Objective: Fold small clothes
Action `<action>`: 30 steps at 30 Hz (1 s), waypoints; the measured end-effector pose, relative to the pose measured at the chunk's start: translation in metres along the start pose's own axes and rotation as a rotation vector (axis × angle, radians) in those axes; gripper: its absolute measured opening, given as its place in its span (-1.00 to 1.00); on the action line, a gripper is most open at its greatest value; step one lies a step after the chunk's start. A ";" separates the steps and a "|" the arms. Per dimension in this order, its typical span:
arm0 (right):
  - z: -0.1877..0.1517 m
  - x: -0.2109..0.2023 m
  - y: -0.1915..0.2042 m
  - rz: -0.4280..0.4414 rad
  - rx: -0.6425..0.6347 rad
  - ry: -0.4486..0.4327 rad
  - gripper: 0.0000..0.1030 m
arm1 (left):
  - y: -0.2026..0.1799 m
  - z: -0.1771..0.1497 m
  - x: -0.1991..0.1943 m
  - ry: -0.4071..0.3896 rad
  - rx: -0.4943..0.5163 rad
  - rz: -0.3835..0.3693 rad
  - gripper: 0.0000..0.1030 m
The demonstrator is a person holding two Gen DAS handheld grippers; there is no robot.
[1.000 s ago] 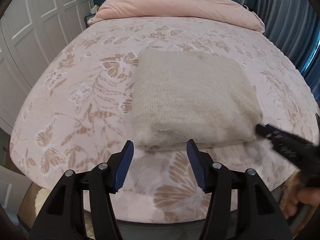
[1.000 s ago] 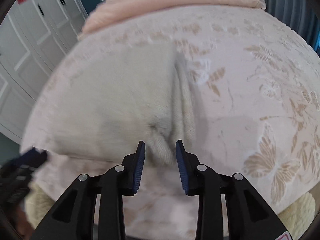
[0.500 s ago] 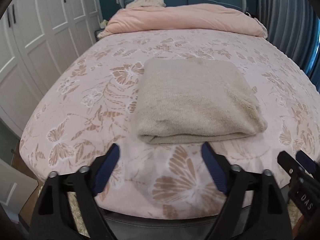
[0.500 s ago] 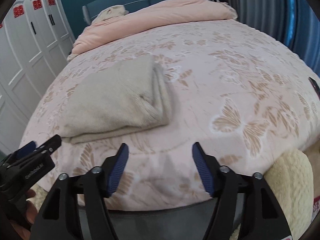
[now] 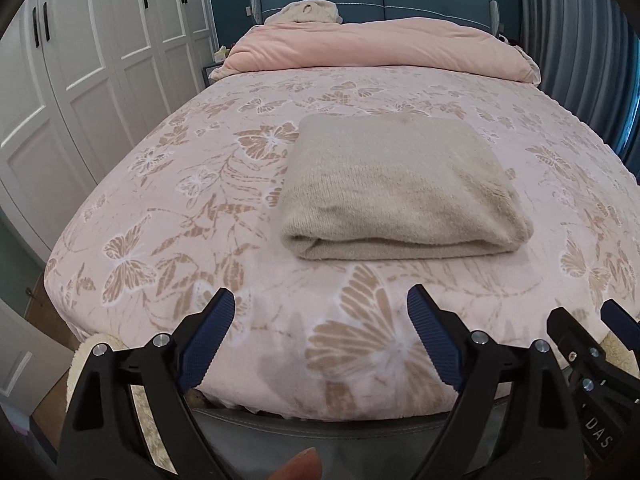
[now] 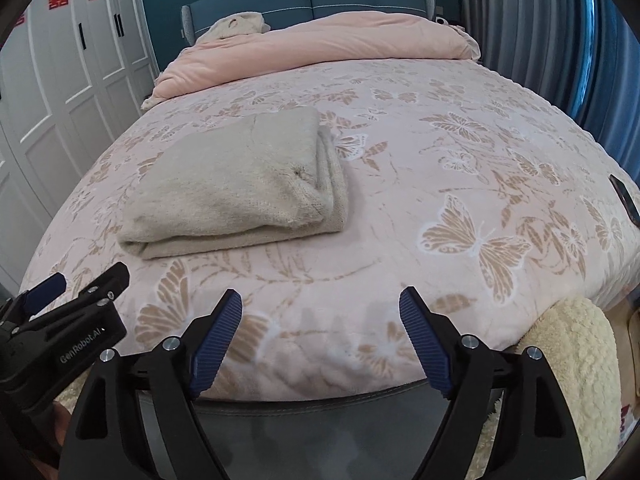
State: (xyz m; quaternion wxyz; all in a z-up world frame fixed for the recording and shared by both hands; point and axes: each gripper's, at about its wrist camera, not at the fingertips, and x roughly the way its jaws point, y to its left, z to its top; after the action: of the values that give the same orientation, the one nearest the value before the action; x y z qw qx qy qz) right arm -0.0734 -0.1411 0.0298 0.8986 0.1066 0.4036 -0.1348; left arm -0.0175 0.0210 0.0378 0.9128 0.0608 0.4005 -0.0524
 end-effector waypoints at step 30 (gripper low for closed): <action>-0.003 -0.013 0.013 -0.020 -0.037 -0.029 0.54 | -0.009 -0.011 -0.013 -0.027 0.007 0.032 0.68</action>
State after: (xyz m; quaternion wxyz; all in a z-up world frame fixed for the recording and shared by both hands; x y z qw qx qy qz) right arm -0.0799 -0.1263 0.0385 0.9049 0.0839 0.3938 -0.1380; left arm -0.0353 0.0145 0.0393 0.9186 0.0695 0.3870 -0.0401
